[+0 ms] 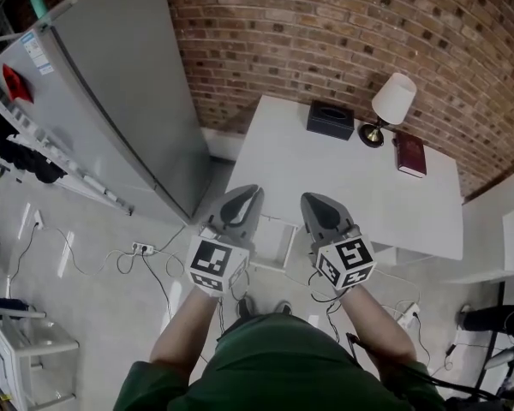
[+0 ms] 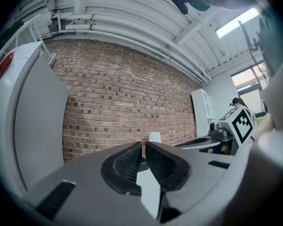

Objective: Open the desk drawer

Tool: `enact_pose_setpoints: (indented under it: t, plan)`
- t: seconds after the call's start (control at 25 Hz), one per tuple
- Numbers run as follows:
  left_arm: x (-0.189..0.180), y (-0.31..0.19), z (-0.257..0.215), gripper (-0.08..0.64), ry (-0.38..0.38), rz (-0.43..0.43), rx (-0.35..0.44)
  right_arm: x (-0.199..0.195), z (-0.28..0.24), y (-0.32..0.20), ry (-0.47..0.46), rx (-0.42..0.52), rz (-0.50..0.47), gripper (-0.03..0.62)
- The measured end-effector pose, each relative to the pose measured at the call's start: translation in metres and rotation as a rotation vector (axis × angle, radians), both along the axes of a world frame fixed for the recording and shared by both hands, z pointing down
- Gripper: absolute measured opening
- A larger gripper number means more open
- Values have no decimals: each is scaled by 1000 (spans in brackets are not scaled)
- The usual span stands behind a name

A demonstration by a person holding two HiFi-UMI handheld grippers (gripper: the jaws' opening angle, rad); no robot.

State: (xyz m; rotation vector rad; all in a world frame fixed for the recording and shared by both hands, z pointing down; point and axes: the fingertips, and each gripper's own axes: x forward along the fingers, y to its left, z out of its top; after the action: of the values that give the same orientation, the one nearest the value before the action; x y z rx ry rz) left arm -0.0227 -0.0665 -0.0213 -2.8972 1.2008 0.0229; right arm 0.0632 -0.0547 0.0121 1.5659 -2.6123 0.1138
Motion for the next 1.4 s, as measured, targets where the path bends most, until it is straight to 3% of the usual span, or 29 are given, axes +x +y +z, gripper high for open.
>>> enact_pose_setpoints:
  t: [0.28, 0.56, 1.4]
  plan:
    - [-7, -7, 7, 21, 1, 3, 0, -8, -1, -5, 25, 15, 6, 2]
    - [-8, -7, 10, 21, -32, -6, 49, -4, 0, -8, 19, 18, 30, 0]
    - [-5, 0, 13, 21, -8, 14, -3, -3, -2, -5, 21, 30, 41, 1]
